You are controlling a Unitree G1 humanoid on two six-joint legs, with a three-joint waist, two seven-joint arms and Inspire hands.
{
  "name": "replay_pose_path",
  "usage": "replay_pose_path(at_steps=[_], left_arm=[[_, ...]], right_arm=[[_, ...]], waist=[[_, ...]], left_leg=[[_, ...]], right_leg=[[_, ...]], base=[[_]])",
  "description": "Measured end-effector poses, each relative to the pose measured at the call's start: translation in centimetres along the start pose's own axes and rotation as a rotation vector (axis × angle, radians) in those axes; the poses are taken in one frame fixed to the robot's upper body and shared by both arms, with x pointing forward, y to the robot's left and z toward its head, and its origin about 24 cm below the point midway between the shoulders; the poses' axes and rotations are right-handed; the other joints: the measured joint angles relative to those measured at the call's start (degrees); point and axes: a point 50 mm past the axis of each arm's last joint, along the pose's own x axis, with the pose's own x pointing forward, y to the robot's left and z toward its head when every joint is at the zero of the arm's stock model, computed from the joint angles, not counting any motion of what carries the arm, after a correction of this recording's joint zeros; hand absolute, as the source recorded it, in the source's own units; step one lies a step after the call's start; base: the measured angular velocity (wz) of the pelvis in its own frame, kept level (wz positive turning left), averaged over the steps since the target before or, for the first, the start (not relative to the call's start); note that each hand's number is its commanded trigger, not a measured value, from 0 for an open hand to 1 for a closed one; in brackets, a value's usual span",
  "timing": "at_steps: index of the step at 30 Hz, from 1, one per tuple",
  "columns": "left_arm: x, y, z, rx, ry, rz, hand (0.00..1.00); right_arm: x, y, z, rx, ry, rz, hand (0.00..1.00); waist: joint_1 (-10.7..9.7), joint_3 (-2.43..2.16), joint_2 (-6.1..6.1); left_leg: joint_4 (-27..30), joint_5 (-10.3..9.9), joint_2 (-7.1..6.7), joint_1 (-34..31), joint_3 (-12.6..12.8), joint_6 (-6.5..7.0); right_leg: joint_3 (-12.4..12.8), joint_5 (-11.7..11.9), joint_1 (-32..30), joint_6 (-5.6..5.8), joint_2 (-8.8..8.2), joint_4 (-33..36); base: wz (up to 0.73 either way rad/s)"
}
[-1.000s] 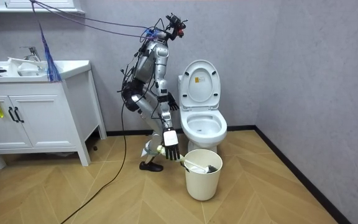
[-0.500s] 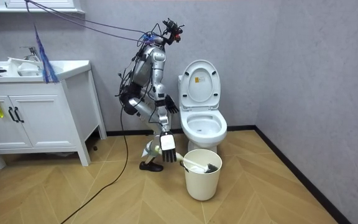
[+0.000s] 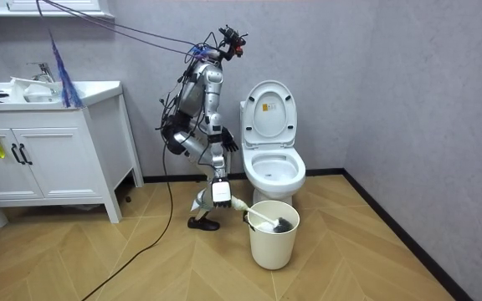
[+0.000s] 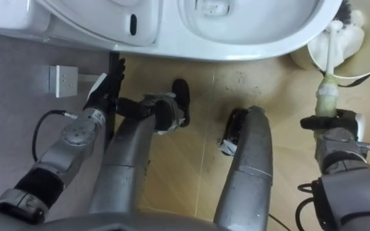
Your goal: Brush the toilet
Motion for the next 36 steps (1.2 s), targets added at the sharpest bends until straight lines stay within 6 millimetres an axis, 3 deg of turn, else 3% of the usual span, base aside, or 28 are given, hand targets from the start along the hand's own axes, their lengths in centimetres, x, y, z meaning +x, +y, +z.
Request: replay_pose_path(at_steps=[9, 14, 19, 22, 25, 27, 29, 33, 36], left_arm=[[-0.2, -0.1, -0.3, -0.002, 0.015, -0.001, 0.00], [-0.7, -0.1, -1.4, -0.006, 0.046, 0.001, 0.00], [-1.1, 0.5, -2.1, 0.002, 0.066, 0.012, 0.00], [-1.8, 0.5, -3.3, -0.005, 0.101, 0.018, 0.00], [-2.7, 1.2, -4.7, -0.031, 0.144, 0.055, 0.00], [-3.0, 1.7, -5.3, -0.034, 0.166, 0.075, 0.00], [-3.4, 2.0, -6.2, -0.029, 0.202, 0.085, 0.00], [-4.6, 2.2, -8.3, -0.030, 0.275, 0.098, 0.00], [-5.9, 2.9, -10.2, -0.049, 0.348, 0.137, 0.00]], right_arm=[[0.0, 0.1, -0.2, 0.016, 0.015, 0.005, 1.00], [-0.3, 0.4, -2.5, 0.016, 0.097, 0.030, 1.00], [-0.7, 0.6, -5.2, 0.090, 0.186, 0.049, 1.00], [-1.0, 0.4, -7.0, 0.148, 0.248, 0.051, 1.00], [-1.2, -0.1, -8.3, 0.197, 0.301, 0.036, 1.00], [-1.3, -0.3, -9.1, 0.242, 0.332, 0.031, 1.00], [-1.6, -0.5, -10.4, 0.334, 0.376, 0.032, 1.00], [-1.8, -0.5, -11.0, 0.414, 0.405, 0.034, 1.00], [-2.5, -0.1, -12.6, 0.437, 0.448, 0.040, 1.00]], waist=[[0.01, -0.04, -0.03], [0.03, -0.12, 0.05], [-0.14, -0.23, 0.04], [-0.47, -0.44, -0.15], [-0.67, -1.11, -0.57], [-0.82, -1.09, -0.90], [-1.17, -1.14, -1.48], [-2.06, -1.32, -2.52], [-2.31, -1.96, -3.44]], left_leg=[[-0.45, 0.15, 0.00, 1.45, -0.25, 0.23], [-3.41, 0.09, 0.85, 6.62, -0.69, 0.05], [-8.86, 0.51, 0.73, 14.03, -0.82, -0.30], [-13.09, 1.12, -0.35, 20.04, -0.74, -0.43], [-16.36, 1.47, -1.01, 24.48, -0.89, -0.78], [-17.40, 1.49, -1.24, 26.88, -1.66, -0.83], [-18.98, 1.46, -1.18, 30.51, -1.73, -0.88], [-21.98, 1.34, -1.09, 35.61, -1.78, -1.13], [-24.14, 1.25, -0.92, 39.70, -2.08, -1.47]], right_leg=[[-0.40, -0.03, 1.75, 0.07, 0.04, -0.74], [-1.50, 1.09, 7.63, 0.43, 1.15, -5.71], [-2.26, 2.73, 15.30, 1.01, 2.39, -12.25], [-2.61, 3.18, 21.18, 1.55, 2.02, -15.99], [-3.47, 3.59, 25.84, 1.87, 2.06, -19.72], [-4.41, 3.67, 28.87, 1.99, 2.13, -21.48], [-5.64, 3.78, 33.45, 2.20, 2.45, -24.27], [-6.13, 4.62, 38.91, 2.61, 3.27, -28.37], [-6.28, 5.45, 43.44, 3.02, 4.48, -32.31]], base=[[0.00], [-0.13], [-0.07], [0.06], [0.08], [0.18], [0.17], [-0.03], [-0.01]])
